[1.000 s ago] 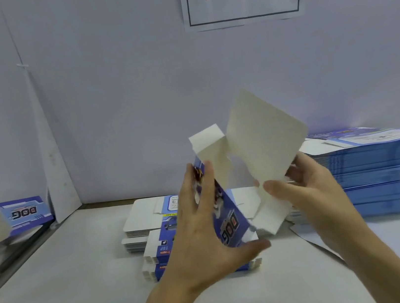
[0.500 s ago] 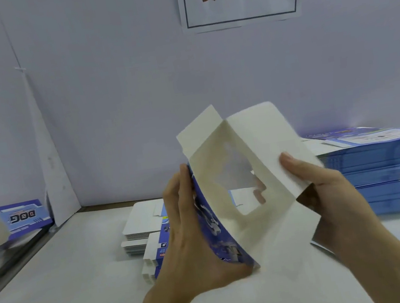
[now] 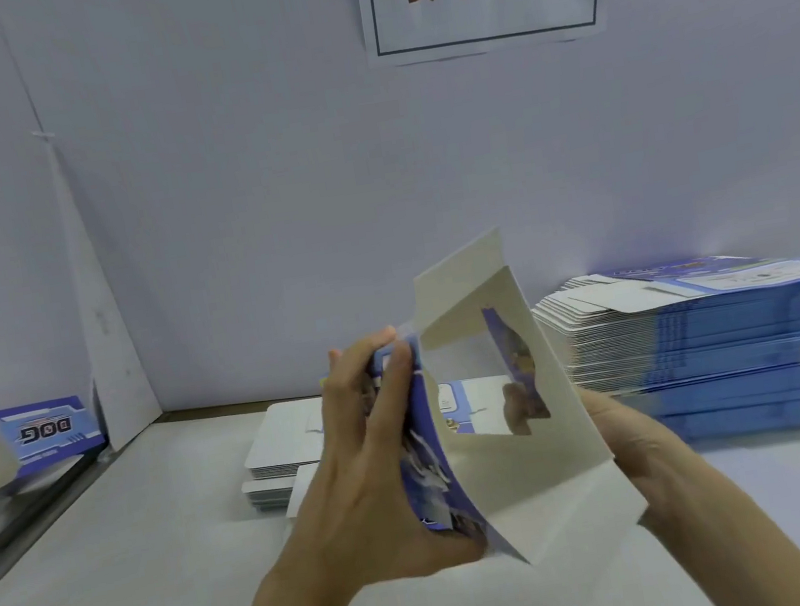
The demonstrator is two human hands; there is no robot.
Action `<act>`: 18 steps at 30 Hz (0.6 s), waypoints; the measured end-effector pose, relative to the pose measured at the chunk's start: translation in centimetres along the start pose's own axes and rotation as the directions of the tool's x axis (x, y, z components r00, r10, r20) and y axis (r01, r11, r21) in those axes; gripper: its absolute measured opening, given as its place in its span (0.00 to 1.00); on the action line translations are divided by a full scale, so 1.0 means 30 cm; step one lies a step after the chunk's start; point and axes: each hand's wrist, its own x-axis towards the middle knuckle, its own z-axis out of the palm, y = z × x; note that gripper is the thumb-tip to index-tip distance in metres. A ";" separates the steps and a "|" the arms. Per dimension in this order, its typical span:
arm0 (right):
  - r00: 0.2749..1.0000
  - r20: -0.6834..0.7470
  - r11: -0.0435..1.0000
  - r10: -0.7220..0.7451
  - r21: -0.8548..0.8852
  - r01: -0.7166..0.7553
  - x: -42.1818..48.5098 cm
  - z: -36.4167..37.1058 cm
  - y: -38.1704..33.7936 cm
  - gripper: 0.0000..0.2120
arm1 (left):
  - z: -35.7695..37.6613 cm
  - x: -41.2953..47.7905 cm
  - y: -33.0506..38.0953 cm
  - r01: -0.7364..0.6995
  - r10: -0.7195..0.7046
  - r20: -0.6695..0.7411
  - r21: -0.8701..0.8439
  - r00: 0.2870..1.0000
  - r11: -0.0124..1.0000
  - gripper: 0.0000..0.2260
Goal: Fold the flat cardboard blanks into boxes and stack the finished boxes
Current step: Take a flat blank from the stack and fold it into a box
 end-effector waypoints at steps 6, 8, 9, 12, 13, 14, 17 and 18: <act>0.983 0.072 0.984 -0.168 0.074 0.163 -0.021 -0.021 -0.045 0.19 | -0.060 0.041 0.005 -0.027 0.027 0.014 -0.041 1.000 0.999 0.53; 0.974 0.173 0.989 -0.148 0.039 0.143 -0.033 -0.005 -0.029 0.12 | -0.057 0.046 0.028 -0.044 0.044 0.002 -0.049 0.999 0.998 0.49; 0.981 0.157 0.993 -0.113 0.039 0.108 -0.026 -0.001 -0.016 0.14 | -0.056 0.049 0.033 -0.037 0.039 0.029 -0.055 0.999 0.998 0.51; 0.993 0.027 0.993 -0.118 0.021 0.117 0.002 0.003 0.015 0.12 | -0.091 0.051 0.027 0.015 -0.009 0.157 -0.036 0.988 0.999 0.57; 0.985 -0.013 0.985 -0.171 -0.024 0.171 0.007 0.001 0.016 0.11 | -0.107 0.054 0.025 0.033 -0.025 0.190 -0.038 0.981 0.999 0.58; 0.970 -0.039 0.969 -0.242 -0.060 0.239 0.009 -0.005 0.011 0.15 | -0.117 0.060 0.021 0.057 -0.045 0.202 -0.051 0.978 0.997 0.57; 0.850 -0.037 0.845 -0.526 -0.132 0.517 -0.008 -0.015 -0.010 0.18 | -0.124 0.079 0.036 0.136 -0.113 0.210 -0.098 0.971 0.986 0.56; 0.806 -0.047 0.801 -0.590 -0.157 0.577 -0.019 -0.016 -0.018 0.16 | -0.119 0.081 0.042 0.144 -0.120 0.214 -0.101 0.969 0.984 0.57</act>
